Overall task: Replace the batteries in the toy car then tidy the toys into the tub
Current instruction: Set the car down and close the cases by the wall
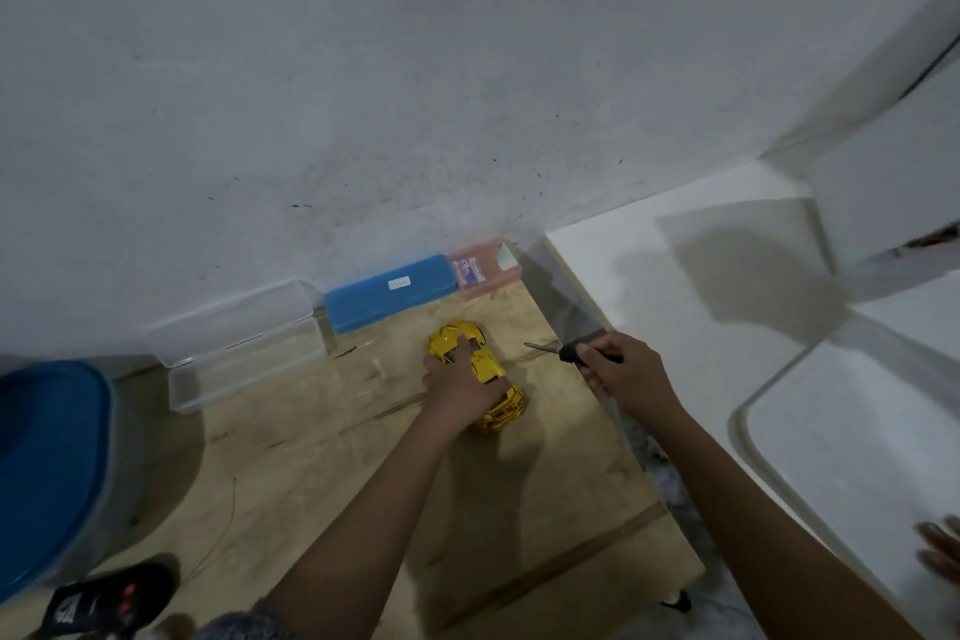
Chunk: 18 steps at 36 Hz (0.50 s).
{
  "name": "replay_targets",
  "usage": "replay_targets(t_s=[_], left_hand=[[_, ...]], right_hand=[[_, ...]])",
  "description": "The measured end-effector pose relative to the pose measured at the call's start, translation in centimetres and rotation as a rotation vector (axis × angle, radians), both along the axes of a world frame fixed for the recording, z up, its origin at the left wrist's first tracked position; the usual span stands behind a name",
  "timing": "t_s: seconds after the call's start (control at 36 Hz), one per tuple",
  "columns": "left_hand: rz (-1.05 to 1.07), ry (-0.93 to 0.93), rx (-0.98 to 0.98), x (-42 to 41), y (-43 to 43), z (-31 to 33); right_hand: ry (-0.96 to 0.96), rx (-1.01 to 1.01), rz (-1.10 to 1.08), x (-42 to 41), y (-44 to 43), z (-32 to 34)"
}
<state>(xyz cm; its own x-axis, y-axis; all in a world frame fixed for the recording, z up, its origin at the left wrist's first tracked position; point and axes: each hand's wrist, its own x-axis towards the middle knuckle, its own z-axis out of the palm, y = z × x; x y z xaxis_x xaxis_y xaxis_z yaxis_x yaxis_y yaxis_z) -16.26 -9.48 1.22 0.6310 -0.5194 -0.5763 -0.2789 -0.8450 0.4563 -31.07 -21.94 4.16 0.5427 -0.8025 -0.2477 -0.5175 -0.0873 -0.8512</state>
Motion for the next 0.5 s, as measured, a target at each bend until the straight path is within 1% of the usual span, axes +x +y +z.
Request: replay_targets(t_s=[0.17, 0.31, 0.5], left_hand=[[-0.034, 0.062, -0.043, 0.9, 0.9, 0.1], [-0.058, 0.071, -0.055, 1.3, 1.3, -0.1], [-0.056, 0.088, -0.129, 1.8, 2.0, -0.5]], right_hand=[[0.002, -0.014, 0.024, 0.7, 0.4, 0.7], [-0.003, 0.026, 0.053, 1.4, 1.0, 1.3], [-0.01, -0.024, 0.072, 2.5, 1.6, 1.7]])
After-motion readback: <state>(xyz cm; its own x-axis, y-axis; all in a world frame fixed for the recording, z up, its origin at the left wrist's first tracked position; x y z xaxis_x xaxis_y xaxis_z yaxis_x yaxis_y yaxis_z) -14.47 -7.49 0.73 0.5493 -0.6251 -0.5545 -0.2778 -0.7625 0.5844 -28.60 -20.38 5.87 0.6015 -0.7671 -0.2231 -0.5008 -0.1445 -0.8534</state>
